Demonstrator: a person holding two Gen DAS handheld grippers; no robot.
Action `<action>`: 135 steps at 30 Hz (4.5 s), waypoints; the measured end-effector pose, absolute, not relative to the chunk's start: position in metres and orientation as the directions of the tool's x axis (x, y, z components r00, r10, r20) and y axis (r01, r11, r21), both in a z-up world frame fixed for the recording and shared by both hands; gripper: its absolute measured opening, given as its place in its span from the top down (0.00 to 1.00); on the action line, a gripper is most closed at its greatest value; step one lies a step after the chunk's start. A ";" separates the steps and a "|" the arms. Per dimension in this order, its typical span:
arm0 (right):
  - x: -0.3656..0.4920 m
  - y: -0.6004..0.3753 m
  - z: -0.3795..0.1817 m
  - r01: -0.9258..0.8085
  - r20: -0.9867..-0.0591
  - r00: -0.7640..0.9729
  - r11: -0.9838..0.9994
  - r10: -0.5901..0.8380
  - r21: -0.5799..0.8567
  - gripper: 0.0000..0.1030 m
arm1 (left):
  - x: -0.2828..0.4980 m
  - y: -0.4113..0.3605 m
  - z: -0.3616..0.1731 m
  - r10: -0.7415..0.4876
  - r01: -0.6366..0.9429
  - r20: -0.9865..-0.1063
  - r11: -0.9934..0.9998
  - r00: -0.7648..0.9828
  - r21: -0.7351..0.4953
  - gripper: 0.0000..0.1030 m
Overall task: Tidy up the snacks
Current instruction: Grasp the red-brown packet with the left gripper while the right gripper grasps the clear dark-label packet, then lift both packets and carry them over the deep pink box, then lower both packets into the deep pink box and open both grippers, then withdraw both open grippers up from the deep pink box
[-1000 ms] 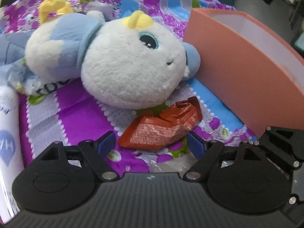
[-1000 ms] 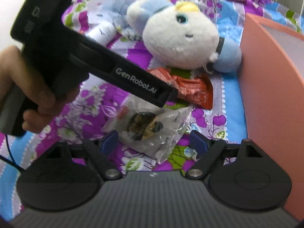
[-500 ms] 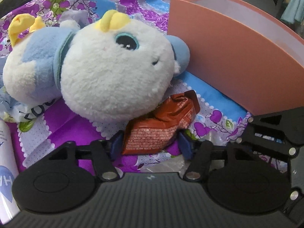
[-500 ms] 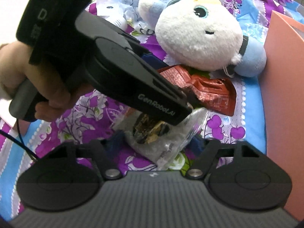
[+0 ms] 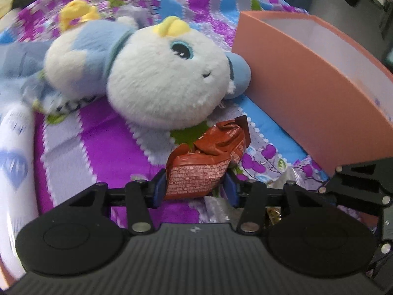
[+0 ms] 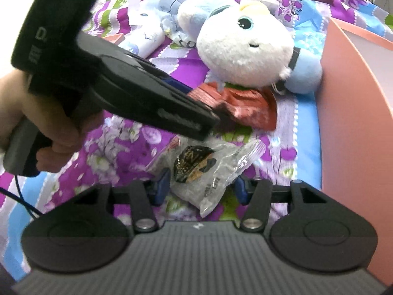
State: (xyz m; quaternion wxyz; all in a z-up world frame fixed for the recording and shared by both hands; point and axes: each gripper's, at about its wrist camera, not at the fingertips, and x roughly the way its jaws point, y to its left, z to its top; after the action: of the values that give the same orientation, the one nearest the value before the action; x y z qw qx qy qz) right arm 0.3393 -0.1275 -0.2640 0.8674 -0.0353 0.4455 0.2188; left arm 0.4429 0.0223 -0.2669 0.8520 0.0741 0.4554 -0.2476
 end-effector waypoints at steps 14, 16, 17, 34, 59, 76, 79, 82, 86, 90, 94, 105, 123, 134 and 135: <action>0.261 -0.126 -0.254 -0.433 -0.741 0.564 0.895 0.363 0.109 0.46 | 0.320 0.069 -0.223 -0.222 0.140 -0.759 0.975 0.612 -0.172 0.47; 0.244 -0.130 -0.246 -0.438 -0.728 0.577 0.893 0.370 0.107 0.46 | 0.298 0.072 -0.211 -0.200 0.095 -0.751 0.979 0.629 -0.181 0.47; 0.237 -0.131 -0.243 -0.439 -0.722 0.585 0.893 0.370 0.102 0.46 | 0.285 0.075 -0.204 -0.201 0.071 -0.745 0.977 0.636 -0.203 0.47; 0.143 -0.165 -0.150 -0.370 -0.616 0.716 0.927 0.327 0.063 0.47 | 0.136 0.075 -0.121 -0.094 -0.120 -0.692 0.959 0.715 -0.255 0.47; 0.036 -0.228 -0.082 -0.204 -0.487 0.850 0.978 0.201 0.047 0.47 | 0.036 0.020 -0.074 -0.230 0.009 -0.608 0.939 0.760 -0.344 0.47; 0.087 -0.313 -0.094 0.007 -0.542 0.839 0.995 0.050 0.102 0.47 | 0.142 -0.091 -0.073 -0.406 0.211 -0.656 0.909 0.636 -0.358 0.47; 0.113 -0.328 -0.098 0.023 -0.552 0.833 0.994 0.038 0.103 0.47 | 0.175 -0.115 -0.077 -0.416 0.235 -0.669 0.907 0.616 -0.349 0.47; 0.141 -0.342 -0.105 0.032 -0.565 0.825 0.994 0.032 0.103 0.47 | 0.206 -0.134 -0.082 -0.419 0.251 -0.681 0.907 0.600 -0.337 0.47; 0.179 -0.360 -0.118 0.037 -0.582 0.812 0.994 0.031 0.105 0.47 | 0.251 -0.158 -0.094 -0.419 0.265 -0.709 0.908 0.567 -0.325 0.47; 0.215 -0.372 -0.135 0.040 -0.615 0.788 0.993 0.035 0.109 0.46 | 0.287 -0.178 -0.108 -0.419 0.277 -0.729 0.908 0.542 -0.315 0.47; 0.244 -0.379 -0.152 0.037 -0.646 0.762 0.993 0.045 0.113 0.46 | 0.319 -0.193 -0.125 -0.413 0.276 -0.754 0.909 0.511 -0.311 0.47; 0.280 -0.390 -0.184 0.062 -0.713 0.698 0.987 0.064 0.149 0.44 | 0.354 -0.199 -0.158 -0.395 0.256 -0.795 0.917 0.460 -0.307 0.40; 0.212 -0.381 -0.114 0.074 -0.614 0.788 0.984 0.041 0.160 0.29 | 0.276 -0.165 -0.070 -0.396 0.282 -0.711 0.917 0.581 -0.281 0.31; 0.139 -0.362 -0.055 0.060 -0.507 0.861 0.986 0.026 0.153 0.30 | 0.200 -0.133 0.002 -0.415 0.330 -0.611 0.909 0.674 -0.254 0.31; 0.133 -0.360 -0.051 0.060 -0.497 0.867 0.987 0.023 0.152 0.30 | 0.192 -0.131 0.007 -0.417 0.333 -0.603 0.909 0.680 -0.253 0.31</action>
State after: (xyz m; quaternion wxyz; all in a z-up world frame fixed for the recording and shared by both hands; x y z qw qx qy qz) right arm 0.1327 -0.3602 -0.0512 0.9628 0.0815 0.2574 -0.0096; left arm 0.1925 -0.1315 0.0067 0.9146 -0.0613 0.3432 -0.2049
